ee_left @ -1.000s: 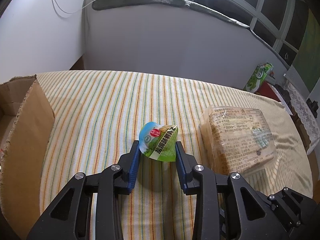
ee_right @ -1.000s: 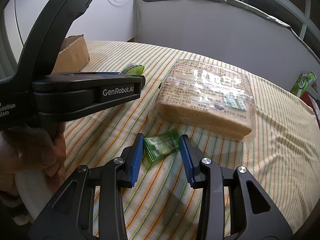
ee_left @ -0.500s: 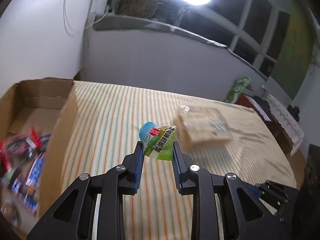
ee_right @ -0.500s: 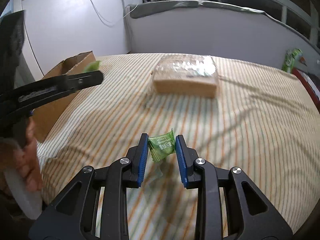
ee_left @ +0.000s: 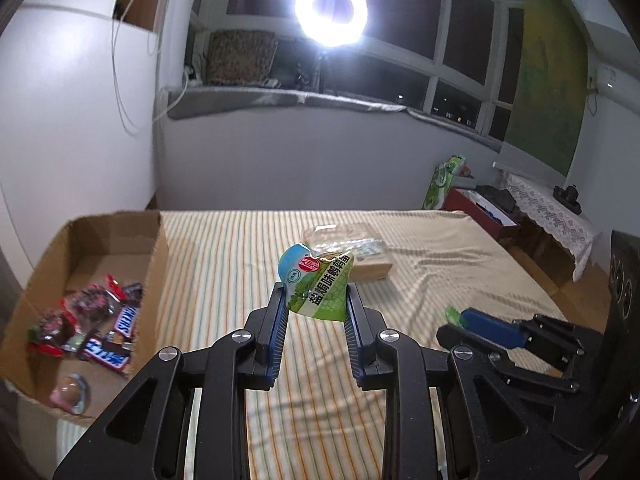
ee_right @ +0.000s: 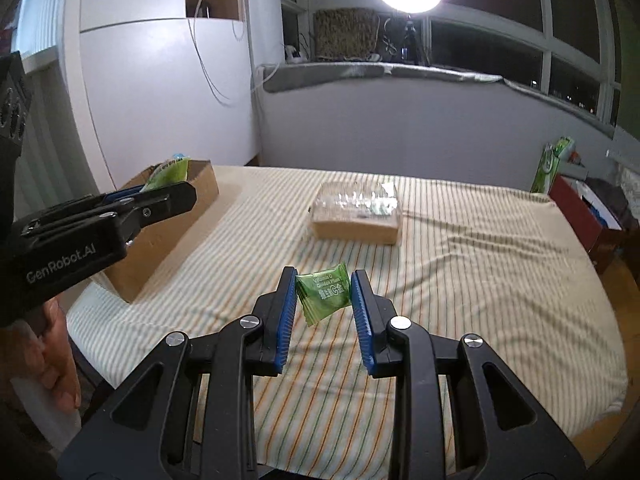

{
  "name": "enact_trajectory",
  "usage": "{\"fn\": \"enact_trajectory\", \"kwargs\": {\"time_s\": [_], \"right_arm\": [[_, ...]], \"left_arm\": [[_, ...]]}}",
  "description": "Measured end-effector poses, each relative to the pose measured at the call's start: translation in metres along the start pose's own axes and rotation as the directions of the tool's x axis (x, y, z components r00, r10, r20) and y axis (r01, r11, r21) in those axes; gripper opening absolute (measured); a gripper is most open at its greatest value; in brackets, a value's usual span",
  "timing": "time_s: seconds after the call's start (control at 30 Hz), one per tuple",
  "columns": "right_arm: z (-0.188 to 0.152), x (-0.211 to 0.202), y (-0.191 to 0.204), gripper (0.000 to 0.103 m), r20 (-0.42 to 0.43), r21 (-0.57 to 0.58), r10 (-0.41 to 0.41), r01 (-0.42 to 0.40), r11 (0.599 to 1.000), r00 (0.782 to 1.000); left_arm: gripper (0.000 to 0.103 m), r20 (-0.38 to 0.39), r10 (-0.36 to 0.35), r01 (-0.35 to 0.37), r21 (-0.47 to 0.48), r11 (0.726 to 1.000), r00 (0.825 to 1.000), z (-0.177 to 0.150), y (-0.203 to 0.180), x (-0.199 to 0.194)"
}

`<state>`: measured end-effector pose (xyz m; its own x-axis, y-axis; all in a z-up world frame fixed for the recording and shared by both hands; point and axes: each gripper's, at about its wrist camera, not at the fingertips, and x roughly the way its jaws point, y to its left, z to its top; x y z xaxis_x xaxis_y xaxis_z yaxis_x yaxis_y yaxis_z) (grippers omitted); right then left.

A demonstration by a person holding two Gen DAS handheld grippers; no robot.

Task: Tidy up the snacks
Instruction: 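Lift both held snacks and carry them toward the cardboard box, then lower both held snacks into the cardboard box and open the left tool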

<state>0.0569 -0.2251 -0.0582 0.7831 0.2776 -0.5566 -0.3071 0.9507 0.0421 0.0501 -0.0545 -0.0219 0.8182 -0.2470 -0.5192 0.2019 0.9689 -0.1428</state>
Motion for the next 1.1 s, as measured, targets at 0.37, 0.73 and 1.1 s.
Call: {"fn": "enact_trajectory", "kwargs": {"time_s": [0.37, 0.73, 1.1], "right_arm": [[0.001, -0.021, 0.004, 0.029, 0.021, -0.005, -0.021, 0.021, 1.0, 1.0], [0.028, -0.032, 0.041, 0.029, 0.047, -0.077, -0.044, 0.048, 0.996, 0.998], [0.055, 0.008, 0.146, 0.029, 0.011, -0.247, 0.082, -0.077, 0.966, 0.997]], "left_arm": [[0.025, 0.087, 0.011, -0.017, 0.069, 0.997, 0.996, 0.003, -0.016, -0.034], [0.025, 0.117, 0.0, -0.005, 0.045, 0.999, 0.993, 0.004, 0.006, -0.049], [0.025, 0.155, 0.098, -0.091, -0.052, 0.994, 0.983, 0.001, 0.078, -0.077]]}}
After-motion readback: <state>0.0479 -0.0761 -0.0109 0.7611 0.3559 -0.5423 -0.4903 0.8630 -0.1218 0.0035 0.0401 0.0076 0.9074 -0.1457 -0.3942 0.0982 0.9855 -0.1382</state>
